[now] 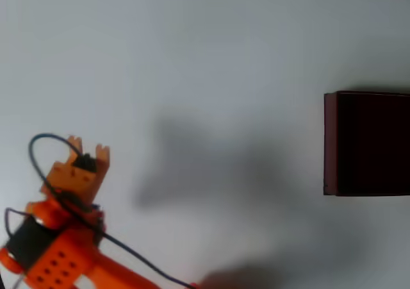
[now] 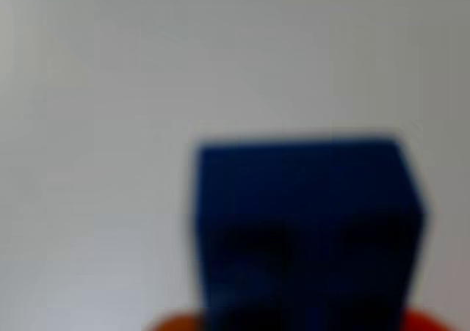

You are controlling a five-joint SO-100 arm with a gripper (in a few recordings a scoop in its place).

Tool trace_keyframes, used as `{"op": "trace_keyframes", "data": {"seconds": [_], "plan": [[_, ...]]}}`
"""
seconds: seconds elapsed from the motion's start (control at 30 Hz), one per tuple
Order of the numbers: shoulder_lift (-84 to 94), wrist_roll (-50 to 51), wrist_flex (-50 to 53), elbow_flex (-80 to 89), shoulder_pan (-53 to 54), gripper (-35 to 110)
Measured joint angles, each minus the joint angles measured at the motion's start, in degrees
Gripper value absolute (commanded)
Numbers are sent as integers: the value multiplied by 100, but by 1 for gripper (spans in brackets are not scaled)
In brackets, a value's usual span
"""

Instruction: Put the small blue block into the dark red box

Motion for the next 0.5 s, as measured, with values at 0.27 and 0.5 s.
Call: {"op": "trace_keyframes", "data": {"seconds": [0.27,0.5], "plan": [[1819,-4588,-694,1125,2812,0],[3814,-8367,-2162,2496,5221,0]]}}
